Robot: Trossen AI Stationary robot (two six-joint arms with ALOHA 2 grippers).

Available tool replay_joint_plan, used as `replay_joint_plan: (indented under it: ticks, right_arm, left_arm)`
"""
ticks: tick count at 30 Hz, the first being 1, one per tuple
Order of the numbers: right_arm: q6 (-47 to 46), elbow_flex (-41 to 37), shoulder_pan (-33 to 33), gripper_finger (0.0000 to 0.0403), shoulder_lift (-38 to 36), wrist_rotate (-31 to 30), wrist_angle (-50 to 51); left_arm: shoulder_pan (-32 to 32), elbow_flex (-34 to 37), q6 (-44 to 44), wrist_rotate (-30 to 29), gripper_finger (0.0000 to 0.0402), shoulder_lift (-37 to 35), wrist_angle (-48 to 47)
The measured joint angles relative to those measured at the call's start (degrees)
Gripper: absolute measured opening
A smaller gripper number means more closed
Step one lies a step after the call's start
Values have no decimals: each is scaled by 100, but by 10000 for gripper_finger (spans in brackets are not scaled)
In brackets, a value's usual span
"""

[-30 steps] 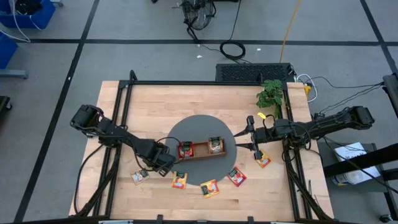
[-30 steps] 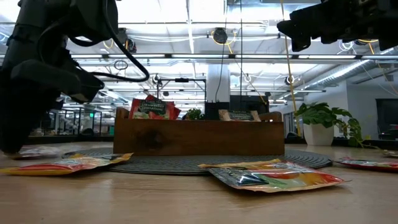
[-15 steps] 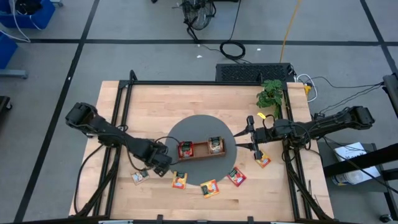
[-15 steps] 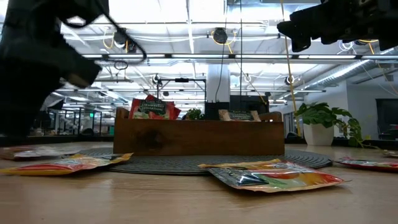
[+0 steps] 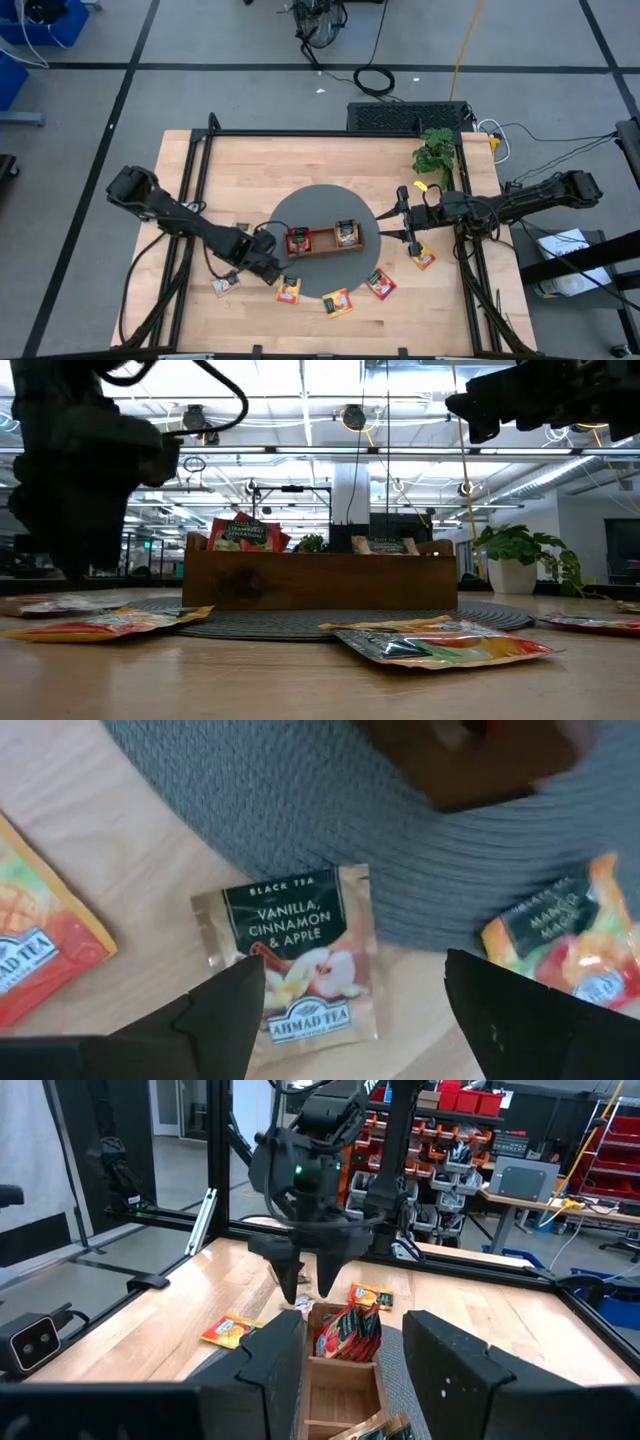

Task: Pick & Place Tea
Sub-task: Put the yellow tea bag into the right section of the wooden organizer

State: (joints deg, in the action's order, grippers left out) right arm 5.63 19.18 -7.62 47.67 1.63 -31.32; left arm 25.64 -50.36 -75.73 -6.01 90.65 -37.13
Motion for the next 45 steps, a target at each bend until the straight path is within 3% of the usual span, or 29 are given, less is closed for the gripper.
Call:
replay_joint_plan:
  ticks: [10, 21, 26, 36, 41, 45]
  right_arm:
    - [2, 0, 0, 157, 4, -3, 3]
    - [2, 0, 0, 157, 4, -3, 2]
    - [2, 0, 0, 157, 4, -3, -4]
    - [1, 0, 0, 157, 4, -3, -14]
    - [2, 0, 0, 157, 4, -3, -15]
    - [1, 0, 1, 157, 4, -3, -14]
  left_arm:
    - [44, -8, -599, 219, 291, 459, -164]
    - [230, 11, -638, 186, 272, 465, -80]
    - [301, 28, -720, 290, 212, 465, -81]
    - [302, 34, -568, 318, 19, 472, 11]
    - [300, 36, -389, 374, 11, 472, 33]
    - [293, 42, -109, 760, 11, 358, 42]
